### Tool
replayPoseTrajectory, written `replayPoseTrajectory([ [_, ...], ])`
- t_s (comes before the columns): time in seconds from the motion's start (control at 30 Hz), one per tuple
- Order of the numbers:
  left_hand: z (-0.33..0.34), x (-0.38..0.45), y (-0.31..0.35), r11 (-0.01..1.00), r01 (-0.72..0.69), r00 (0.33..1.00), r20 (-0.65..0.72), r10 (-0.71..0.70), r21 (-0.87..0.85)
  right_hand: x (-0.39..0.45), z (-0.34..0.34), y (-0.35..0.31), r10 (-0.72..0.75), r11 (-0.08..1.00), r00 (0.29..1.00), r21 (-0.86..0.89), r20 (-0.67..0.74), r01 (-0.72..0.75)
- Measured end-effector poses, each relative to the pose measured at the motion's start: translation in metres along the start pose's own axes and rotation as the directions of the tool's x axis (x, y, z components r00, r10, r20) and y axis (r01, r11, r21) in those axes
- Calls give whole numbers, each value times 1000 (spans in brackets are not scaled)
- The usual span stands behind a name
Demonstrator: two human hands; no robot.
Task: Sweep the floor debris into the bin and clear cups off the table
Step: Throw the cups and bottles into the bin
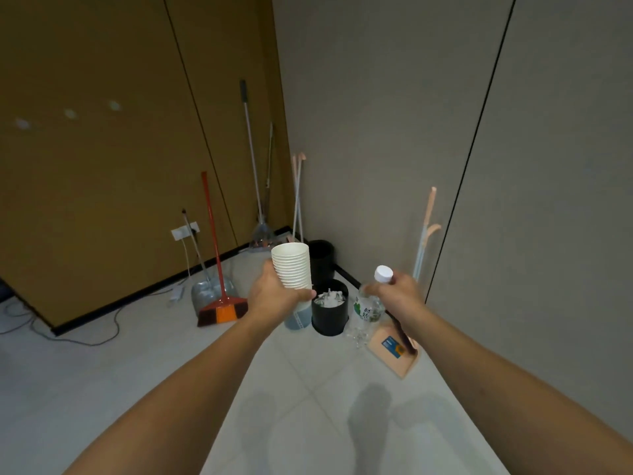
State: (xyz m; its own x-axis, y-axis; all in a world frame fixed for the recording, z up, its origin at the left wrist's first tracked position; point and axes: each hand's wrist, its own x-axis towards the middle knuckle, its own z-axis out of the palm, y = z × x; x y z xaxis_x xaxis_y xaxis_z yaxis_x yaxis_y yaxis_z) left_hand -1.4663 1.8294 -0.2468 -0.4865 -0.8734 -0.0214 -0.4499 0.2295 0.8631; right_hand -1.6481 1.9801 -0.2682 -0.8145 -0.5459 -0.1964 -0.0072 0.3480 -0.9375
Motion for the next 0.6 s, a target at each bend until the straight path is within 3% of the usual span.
replayPoseTrajectory([
  [0.3,35,204,-39,995,95,994,-56,-93,25,207,80,7,66,997,997,35,32,-67],
  [0.6,100,381,-61,974,227,973,54,-226,-16,389,124,3,169,984,984,-70,52,-165],
])
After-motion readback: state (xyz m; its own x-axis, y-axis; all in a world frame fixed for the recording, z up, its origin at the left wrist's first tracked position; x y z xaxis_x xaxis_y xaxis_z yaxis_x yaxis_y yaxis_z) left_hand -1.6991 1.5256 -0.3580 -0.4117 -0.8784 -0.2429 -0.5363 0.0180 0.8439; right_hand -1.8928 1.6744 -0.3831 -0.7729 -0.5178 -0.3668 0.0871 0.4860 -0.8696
